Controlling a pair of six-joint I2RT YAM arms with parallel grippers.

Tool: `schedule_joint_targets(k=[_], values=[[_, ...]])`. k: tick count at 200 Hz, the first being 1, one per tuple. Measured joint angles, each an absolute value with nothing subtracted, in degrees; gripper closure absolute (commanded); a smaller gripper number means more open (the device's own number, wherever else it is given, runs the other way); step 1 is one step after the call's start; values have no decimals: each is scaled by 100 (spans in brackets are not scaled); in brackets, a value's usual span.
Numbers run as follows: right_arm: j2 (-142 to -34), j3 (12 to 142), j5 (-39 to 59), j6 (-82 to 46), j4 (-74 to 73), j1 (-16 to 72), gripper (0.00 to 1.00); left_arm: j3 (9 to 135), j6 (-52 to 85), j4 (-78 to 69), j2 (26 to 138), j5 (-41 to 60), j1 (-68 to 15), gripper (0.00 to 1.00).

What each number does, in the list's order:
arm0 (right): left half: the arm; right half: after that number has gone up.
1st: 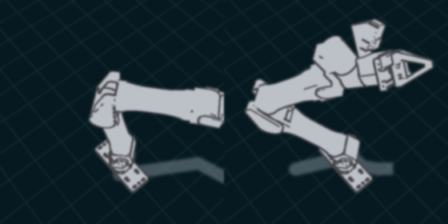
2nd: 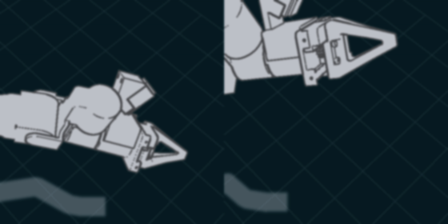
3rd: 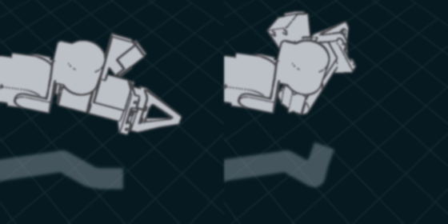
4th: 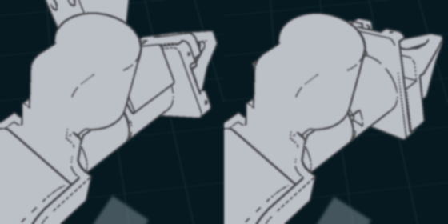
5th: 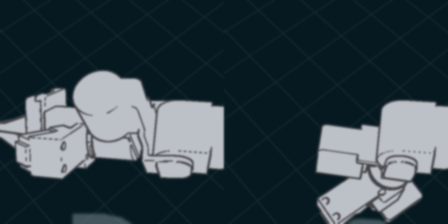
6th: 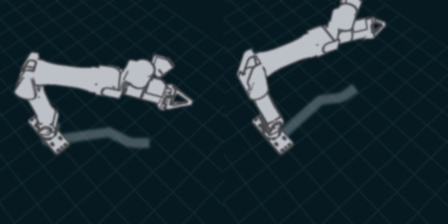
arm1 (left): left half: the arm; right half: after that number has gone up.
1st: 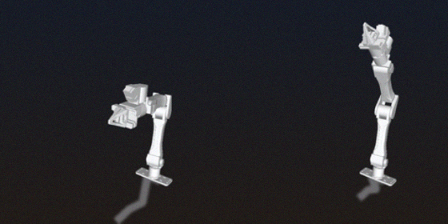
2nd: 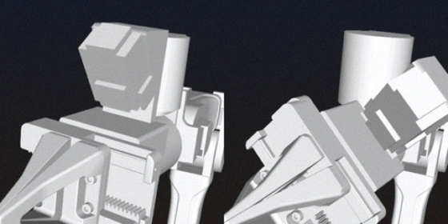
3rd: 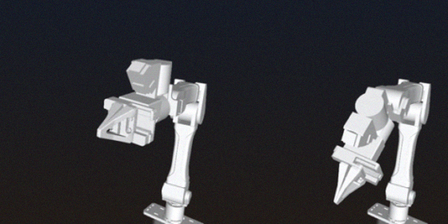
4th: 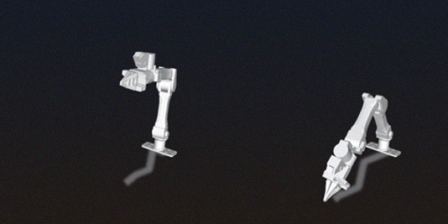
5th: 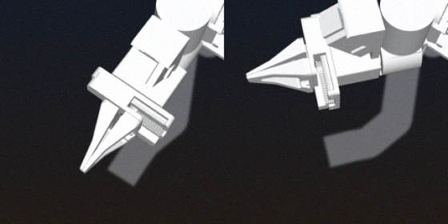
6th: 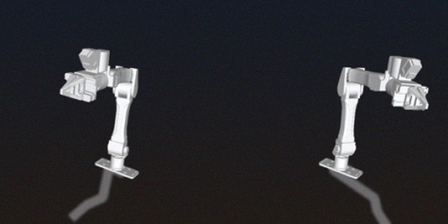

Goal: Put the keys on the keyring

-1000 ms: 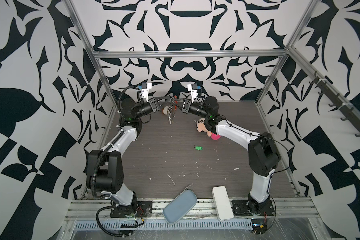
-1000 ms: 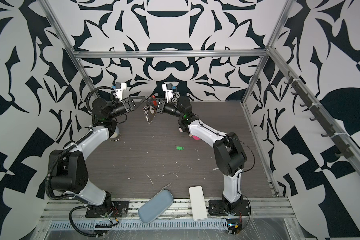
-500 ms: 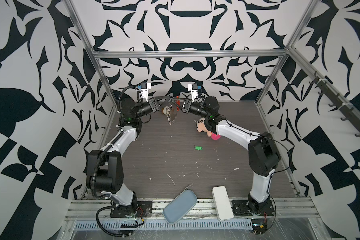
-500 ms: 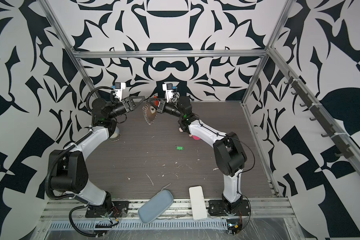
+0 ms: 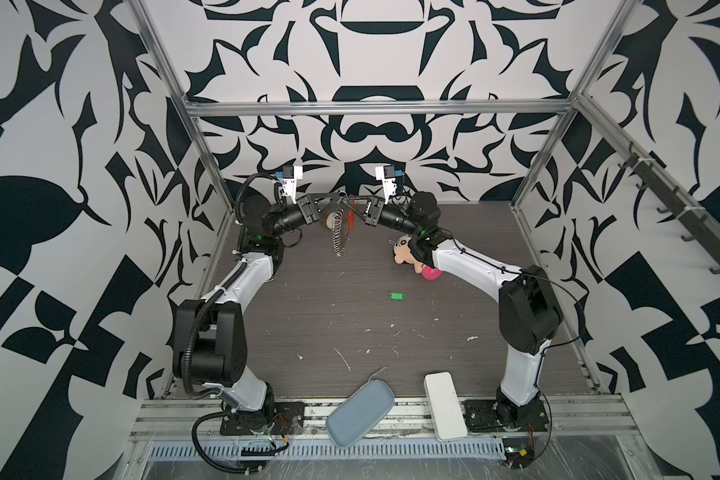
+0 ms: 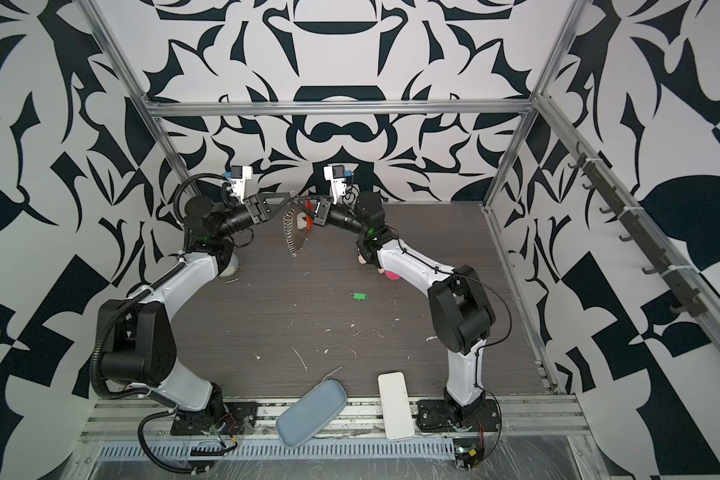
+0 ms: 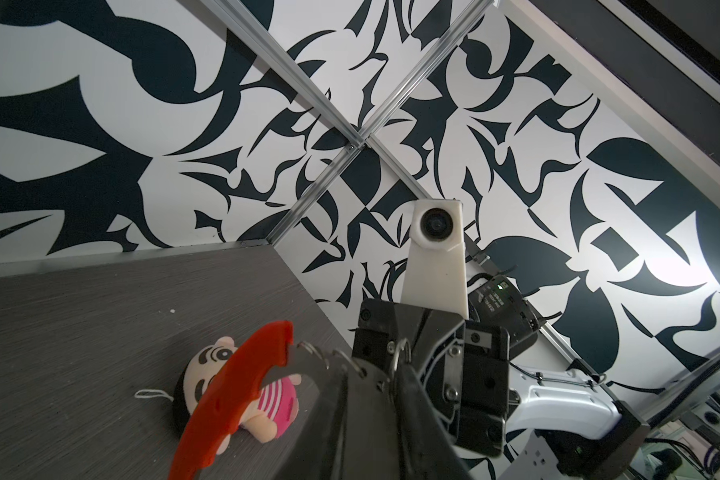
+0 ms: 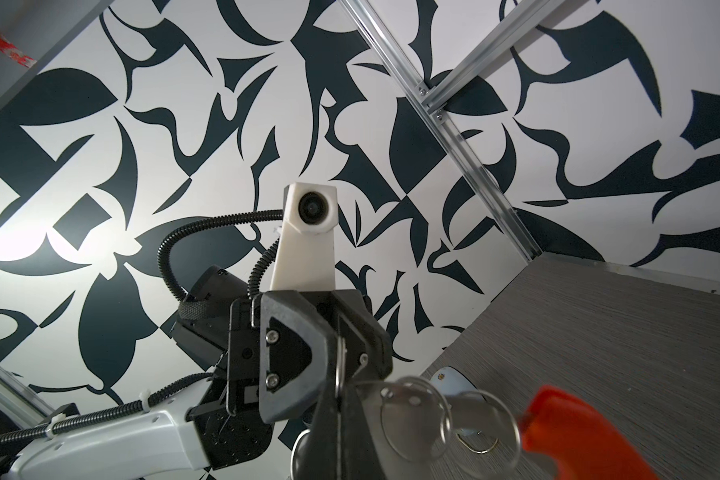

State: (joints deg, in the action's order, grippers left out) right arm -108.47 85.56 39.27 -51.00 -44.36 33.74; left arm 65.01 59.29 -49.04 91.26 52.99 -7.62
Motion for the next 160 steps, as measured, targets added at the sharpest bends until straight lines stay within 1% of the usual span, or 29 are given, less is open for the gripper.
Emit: schedule_joint_targets(k=[14, 52, 65, 120, 160], values=[[-10860, 8608, 3944, -5140, -4425, 3374, 100, 6501, 6036, -5035, 9148, 5325, -779, 80], [-10875, 8663, 3962, -5212, -4399, 3374, 100, 6501, 6340, -5472, 9277, 5391, -788, 80], [-10884, 8663, 3962, -5221, -4401, 3374, 100, 6501, 6390, -5527, 9299, 5404, -790, 82], [-10960, 8729, 3964, -5262, -4414, 3361, 100, 6517, 6530, -5736, 9343, 5443, -812, 100], [-11000, 8737, 3988, -5358, -4521, 3347, 100, 6523, 6615, -5933, 9404, 5441, -819, 100]])
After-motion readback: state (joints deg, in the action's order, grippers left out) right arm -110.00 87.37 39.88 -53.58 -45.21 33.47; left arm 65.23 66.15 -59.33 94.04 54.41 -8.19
